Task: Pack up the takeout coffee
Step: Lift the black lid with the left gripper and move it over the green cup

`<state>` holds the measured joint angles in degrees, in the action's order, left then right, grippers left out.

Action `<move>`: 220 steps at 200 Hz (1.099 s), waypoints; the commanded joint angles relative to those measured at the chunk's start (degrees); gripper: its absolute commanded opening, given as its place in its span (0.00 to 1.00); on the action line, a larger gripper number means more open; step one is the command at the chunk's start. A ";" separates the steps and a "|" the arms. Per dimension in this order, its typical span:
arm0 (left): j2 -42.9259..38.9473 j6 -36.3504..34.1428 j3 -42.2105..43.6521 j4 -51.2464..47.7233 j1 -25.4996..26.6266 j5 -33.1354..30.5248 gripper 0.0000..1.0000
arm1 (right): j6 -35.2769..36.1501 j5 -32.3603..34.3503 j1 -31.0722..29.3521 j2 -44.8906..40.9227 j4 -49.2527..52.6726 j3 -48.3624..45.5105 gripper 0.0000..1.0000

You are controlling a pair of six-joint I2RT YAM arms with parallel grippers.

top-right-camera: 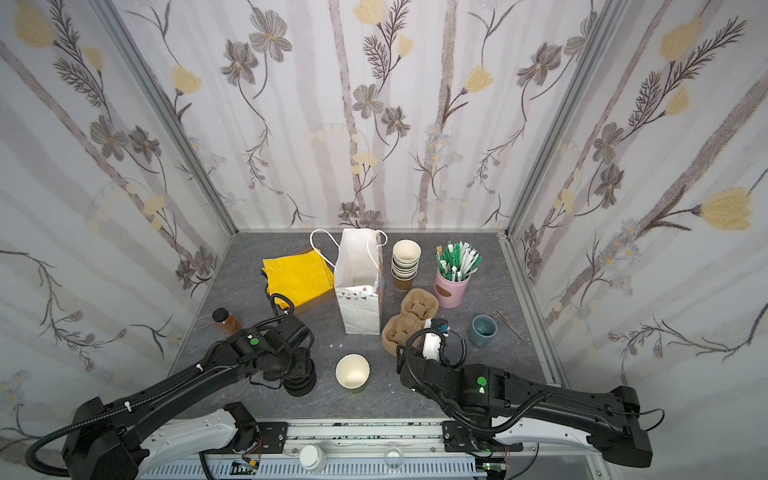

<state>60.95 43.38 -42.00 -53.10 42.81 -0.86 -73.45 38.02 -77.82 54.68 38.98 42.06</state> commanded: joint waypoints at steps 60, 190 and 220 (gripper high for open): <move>-3.82 -4.83 -8.45 -8.62 0.15 3.83 0.62 | -2.03 0.04 0.08 -1.75 0.57 -1.68 0.64; 1.58 -17.84 -22.44 -2.99 12.92 12.11 0.60 | -2.60 -0.52 3.26 -6.73 0.67 -3.82 0.65; 4.49 -20.09 -24.19 -2.36 18.16 6.86 0.59 | -3.60 -0.56 4.32 -9.23 2.55 -4.41 0.65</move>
<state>63.92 26.65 -64.90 -57.04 58.04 11.05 -75.53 37.19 -74.06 46.89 39.57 38.28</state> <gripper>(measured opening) 0.638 0.654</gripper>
